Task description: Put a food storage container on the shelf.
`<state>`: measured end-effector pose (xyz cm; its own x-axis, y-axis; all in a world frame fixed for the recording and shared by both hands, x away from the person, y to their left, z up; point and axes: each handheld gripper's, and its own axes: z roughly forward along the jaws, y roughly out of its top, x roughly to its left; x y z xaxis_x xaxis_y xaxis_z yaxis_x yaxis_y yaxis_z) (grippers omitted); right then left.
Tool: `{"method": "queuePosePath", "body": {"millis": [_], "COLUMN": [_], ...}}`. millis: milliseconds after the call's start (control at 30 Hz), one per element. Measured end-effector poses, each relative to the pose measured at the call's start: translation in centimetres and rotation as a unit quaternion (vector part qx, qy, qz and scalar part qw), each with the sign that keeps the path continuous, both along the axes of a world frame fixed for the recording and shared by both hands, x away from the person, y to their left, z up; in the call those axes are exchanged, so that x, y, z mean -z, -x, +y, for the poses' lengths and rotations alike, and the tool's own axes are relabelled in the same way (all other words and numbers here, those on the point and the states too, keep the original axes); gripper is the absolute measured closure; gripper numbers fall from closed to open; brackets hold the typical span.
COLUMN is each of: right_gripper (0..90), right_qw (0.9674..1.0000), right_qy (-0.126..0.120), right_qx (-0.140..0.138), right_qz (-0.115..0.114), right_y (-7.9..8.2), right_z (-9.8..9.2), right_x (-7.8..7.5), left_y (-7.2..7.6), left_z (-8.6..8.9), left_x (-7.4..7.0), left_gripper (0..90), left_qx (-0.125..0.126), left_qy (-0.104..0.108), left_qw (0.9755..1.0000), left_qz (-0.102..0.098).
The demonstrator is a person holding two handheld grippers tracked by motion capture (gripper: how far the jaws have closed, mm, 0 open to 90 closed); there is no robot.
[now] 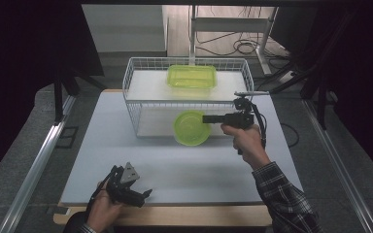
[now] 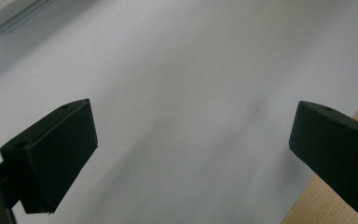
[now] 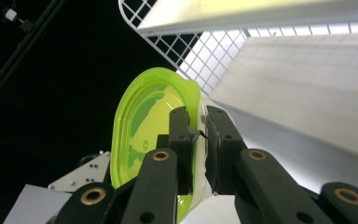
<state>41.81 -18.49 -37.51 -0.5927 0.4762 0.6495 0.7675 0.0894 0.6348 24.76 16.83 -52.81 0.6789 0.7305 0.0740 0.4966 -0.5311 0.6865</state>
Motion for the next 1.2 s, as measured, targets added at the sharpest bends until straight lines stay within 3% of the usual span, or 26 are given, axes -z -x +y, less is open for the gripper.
{"method": "queuePosePath", "body": {"millis": [700, 1200], "right_gripper": [81.2, 81.3], "right_qw": [0.9993, 0.9984], "right_qy": [-0.013, -0.018], "right_qx": [0.014, 0.028], "right_qz": [-0.031, -0.045], "right_y": [-1.3, -2.3], "right_z": [0.5, 0.5], "right_x": [-4.3, -6.4], "left_y": [0.0, 0.0], "left_z": [0.1, 0.0], "left_x": [0.0, 0.0], "left_gripper": [0.8, 0.8], "left_qx": [-0.001, -0.001], "left_qy": [0.002, 0.001], "left_qw": [1.0, 1.0], "left_qz": [0.001, 0.002]}}
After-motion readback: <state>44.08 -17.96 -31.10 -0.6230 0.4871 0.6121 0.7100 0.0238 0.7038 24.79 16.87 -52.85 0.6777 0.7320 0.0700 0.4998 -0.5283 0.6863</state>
